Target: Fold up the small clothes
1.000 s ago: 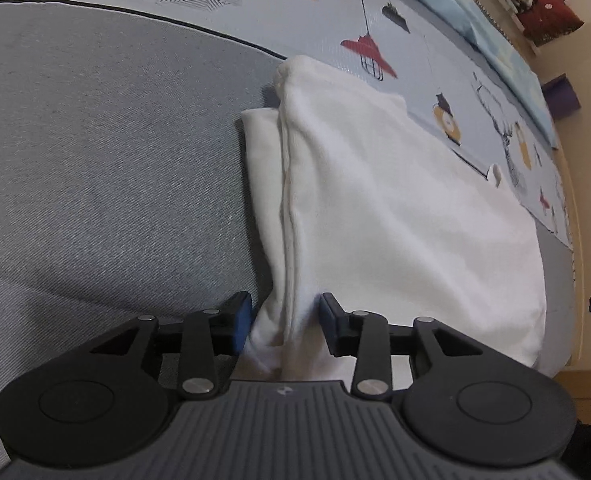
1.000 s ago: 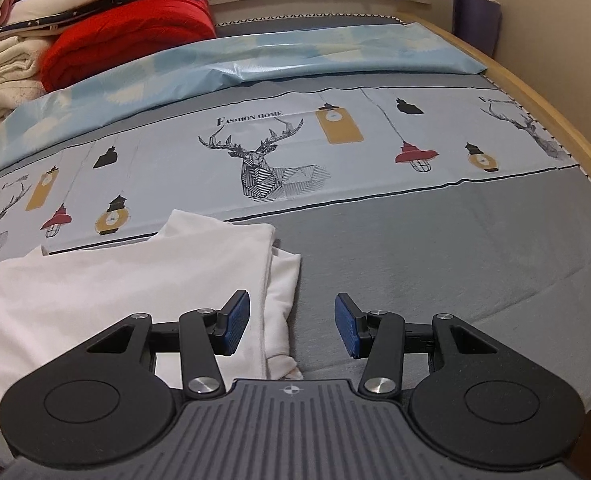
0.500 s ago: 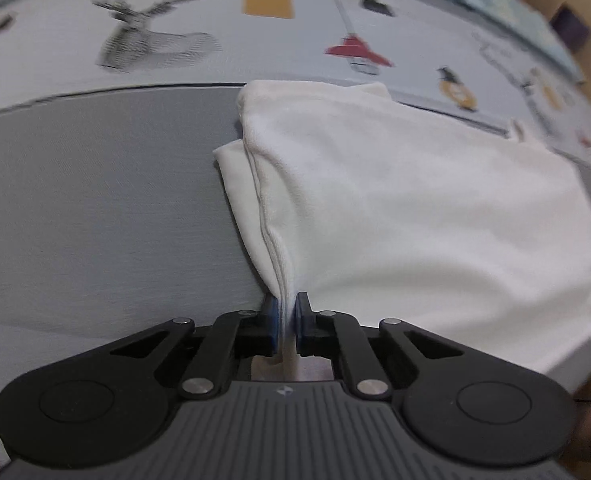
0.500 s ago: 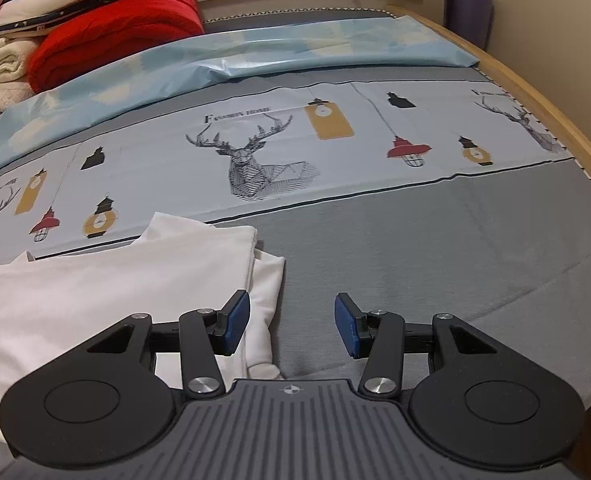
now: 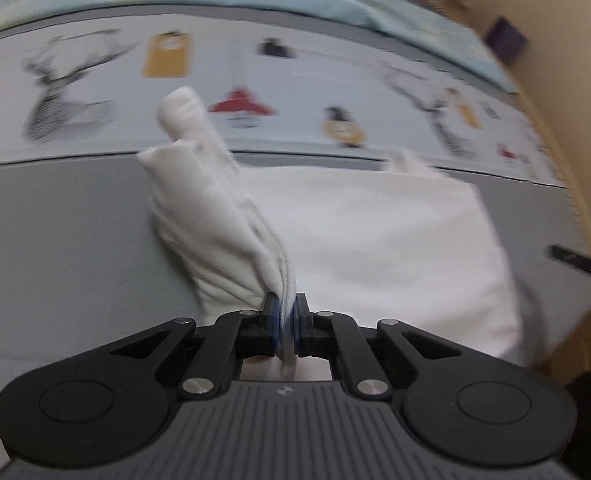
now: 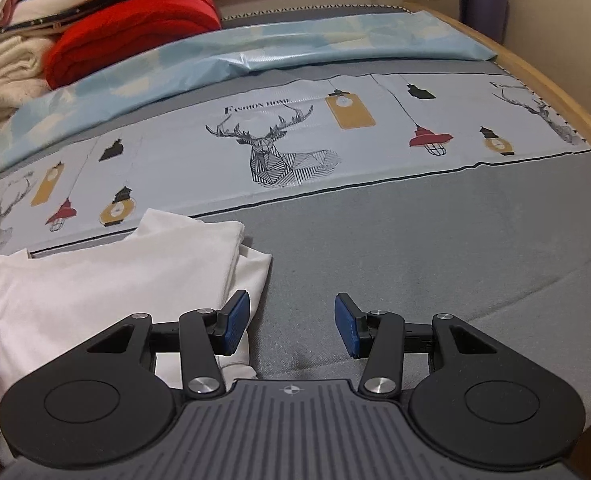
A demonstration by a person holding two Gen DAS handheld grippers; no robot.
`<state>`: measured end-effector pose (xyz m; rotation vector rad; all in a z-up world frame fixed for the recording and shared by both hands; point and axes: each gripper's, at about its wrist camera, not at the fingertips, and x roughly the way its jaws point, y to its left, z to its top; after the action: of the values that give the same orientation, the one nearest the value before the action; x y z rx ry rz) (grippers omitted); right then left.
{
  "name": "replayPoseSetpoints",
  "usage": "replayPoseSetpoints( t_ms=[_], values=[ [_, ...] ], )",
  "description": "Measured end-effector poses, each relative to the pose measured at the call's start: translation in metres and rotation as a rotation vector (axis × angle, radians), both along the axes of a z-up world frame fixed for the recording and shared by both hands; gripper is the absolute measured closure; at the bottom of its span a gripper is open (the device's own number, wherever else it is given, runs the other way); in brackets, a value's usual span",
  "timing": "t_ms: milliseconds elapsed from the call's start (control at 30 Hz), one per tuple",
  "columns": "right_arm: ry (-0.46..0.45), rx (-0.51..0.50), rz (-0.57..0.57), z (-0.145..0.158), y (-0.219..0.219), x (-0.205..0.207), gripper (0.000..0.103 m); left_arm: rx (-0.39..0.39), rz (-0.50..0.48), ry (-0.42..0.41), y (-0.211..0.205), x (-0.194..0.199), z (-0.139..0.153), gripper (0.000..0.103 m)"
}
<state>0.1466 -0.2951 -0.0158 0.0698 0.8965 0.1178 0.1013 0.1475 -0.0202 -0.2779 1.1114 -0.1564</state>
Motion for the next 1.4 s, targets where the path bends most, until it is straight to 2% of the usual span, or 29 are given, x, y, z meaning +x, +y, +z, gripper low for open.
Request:
replayPoseSetpoints(
  t_ms=[167,367,567,633,700,733,800,933,1067,1167,1267,1400],
  values=[
    [0.013,0.005,-0.018,-0.011,-0.013,0.002,0.054,-0.163,-0.052,-0.047,-0.056,0.023,0.015,0.097],
    [0.014,0.005,-0.032,-0.014,-0.022,0.009,0.054,-0.27,-0.123,-0.055,-0.145,0.052,0.015,0.097],
    [0.019,0.0,-0.027,-0.017,-0.026,0.013,0.054,-0.307,-0.175,-0.046,-0.228,0.078,0.0,0.096],
    [0.019,0.002,-0.03,-0.018,-0.029,0.014,0.054,-0.3,-0.167,-0.046,-0.238,0.083,-0.003,0.091],
    [0.018,0.01,-0.041,-0.017,-0.032,0.016,0.054,-0.344,-0.173,-0.043,-0.237,0.087,-0.003,0.089],
    [0.017,0.018,-0.048,-0.017,-0.033,0.017,0.054,-0.358,-0.183,-0.057,-0.234,0.087,0.001,0.083],
    [0.017,0.042,-0.06,-0.017,-0.035,0.019,0.054,-0.329,-0.194,-0.087,-0.225,0.084,0.008,0.082],
    [0.022,0.108,-0.06,-0.017,-0.028,0.024,0.054,-0.266,-0.162,-0.052,-0.193,0.078,0.005,0.082],
    [0.089,0.205,-0.026,-0.025,-0.007,0.031,0.053,-0.161,-0.167,-0.012,-0.166,0.061,-0.001,0.082],
    [0.143,0.233,-0.006,-0.034,0.015,0.037,0.053,-0.12,-0.172,0.009,-0.152,0.045,-0.005,0.082],
    [0.166,0.212,-0.014,-0.04,0.034,0.043,0.053,-0.084,-0.17,0.034,-0.146,0.034,-0.011,0.082],
    [0.133,0.123,-0.057,-0.044,0.044,0.055,0.053,-0.028,-0.157,0.05,-0.151,0.029,-0.018,0.079]
  ],
)
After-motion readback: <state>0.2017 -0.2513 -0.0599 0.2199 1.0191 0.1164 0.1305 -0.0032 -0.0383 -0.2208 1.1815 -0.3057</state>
